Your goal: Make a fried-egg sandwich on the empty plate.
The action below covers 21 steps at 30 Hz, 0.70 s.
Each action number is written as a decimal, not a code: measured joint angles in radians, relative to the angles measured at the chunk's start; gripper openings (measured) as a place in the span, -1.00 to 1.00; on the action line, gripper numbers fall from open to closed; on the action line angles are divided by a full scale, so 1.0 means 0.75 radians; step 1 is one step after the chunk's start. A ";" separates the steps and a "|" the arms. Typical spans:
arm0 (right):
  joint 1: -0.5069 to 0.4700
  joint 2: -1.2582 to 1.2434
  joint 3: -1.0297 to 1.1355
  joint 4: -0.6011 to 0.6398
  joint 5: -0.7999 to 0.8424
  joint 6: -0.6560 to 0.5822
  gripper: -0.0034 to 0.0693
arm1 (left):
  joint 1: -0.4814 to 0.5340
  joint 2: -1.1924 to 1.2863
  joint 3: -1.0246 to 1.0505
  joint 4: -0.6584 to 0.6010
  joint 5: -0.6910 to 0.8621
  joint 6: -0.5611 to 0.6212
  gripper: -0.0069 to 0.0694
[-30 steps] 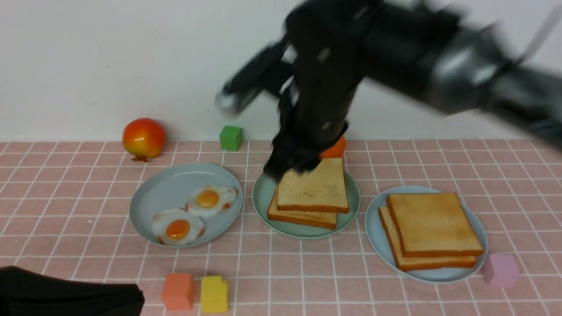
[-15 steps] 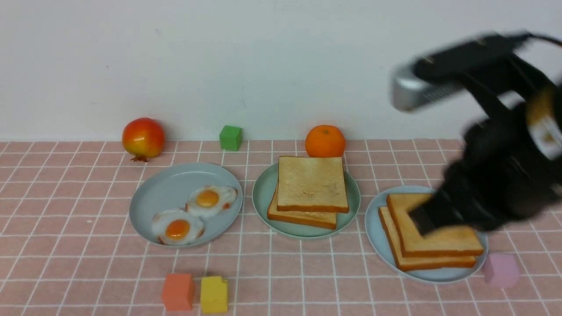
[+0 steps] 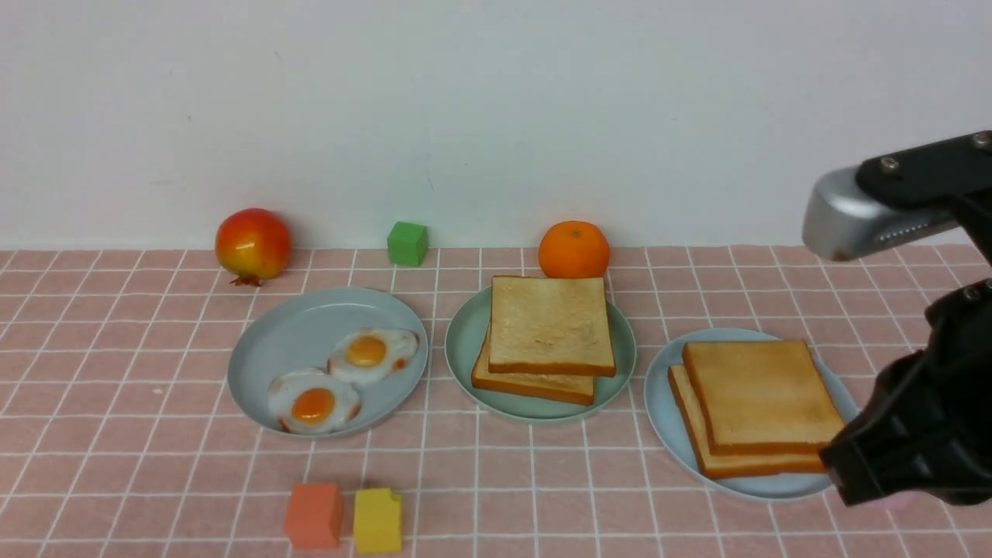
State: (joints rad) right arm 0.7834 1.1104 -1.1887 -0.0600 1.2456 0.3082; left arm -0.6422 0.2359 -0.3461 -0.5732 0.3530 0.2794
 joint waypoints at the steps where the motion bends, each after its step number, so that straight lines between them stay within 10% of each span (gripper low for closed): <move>1: 0.000 0.000 0.000 0.000 0.000 0.000 -0.90 | 0.000 0.000 0.000 0.000 0.000 0.000 -0.79; 8: -0.131 -0.059 0.032 0.007 -0.045 0.000 -0.90 | 0.000 -0.002 0.000 0.000 0.004 0.000 -0.79; 21: -0.951 -0.965 1.284 0.527 -1.236 -0.499 -0.89 | 0.000 -0.002 0.000 0.000 0.004 0.000 -0.79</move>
State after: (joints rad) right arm 0.0698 0.3870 -0.2255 0.3356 0.3186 -0.0662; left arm -0.6422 0.2346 -0.3461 -0.5732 0.3563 0.2794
